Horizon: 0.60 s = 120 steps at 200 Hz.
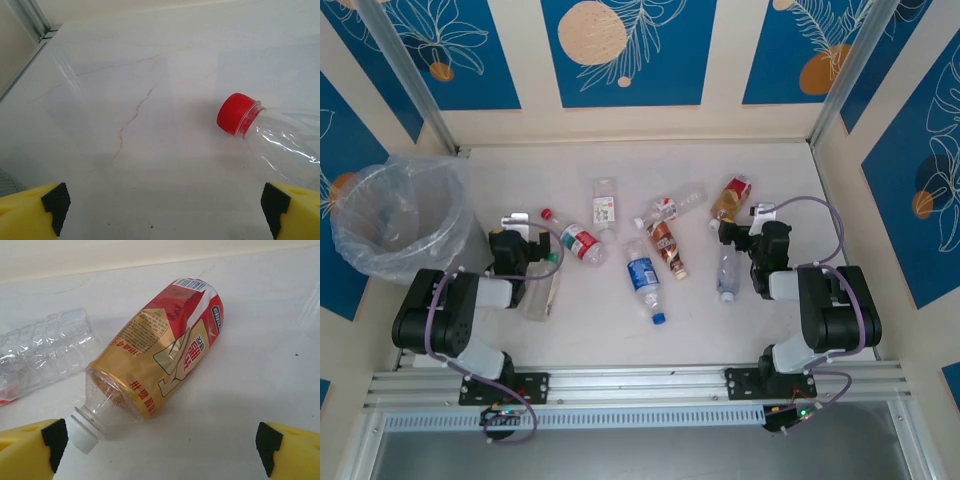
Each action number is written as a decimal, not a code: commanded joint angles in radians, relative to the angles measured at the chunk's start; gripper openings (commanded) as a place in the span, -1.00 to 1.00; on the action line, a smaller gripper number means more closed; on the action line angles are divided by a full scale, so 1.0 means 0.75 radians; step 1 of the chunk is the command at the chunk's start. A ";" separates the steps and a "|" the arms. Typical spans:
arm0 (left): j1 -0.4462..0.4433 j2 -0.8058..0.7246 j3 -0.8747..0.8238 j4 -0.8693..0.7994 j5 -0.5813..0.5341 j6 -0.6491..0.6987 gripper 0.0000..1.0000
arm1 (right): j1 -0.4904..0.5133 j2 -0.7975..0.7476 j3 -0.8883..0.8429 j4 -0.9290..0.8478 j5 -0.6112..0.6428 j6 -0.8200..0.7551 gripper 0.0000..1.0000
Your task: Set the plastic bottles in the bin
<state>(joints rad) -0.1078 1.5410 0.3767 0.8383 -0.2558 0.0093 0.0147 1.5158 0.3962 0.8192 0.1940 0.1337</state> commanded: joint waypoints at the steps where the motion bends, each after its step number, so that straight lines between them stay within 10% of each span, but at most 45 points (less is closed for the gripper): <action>1: 0.003 -0.007 0.007 0.044 -0.007 -0.002 0.99 | -0.004 0.008 0.007 0.022 -0.005 -0.011 0.99; 120: 0.003 -0.007 0.007 0.046 -0.007 -0.002 0.99 | -0.003 0.008 0.008 0.018 -0.005 -0.008 0.99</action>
<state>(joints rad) -0.1078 1.5410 0.3767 0.8383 -0.2558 0.0093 0.0147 1.5158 0.3962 0.8192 0.1940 0.1337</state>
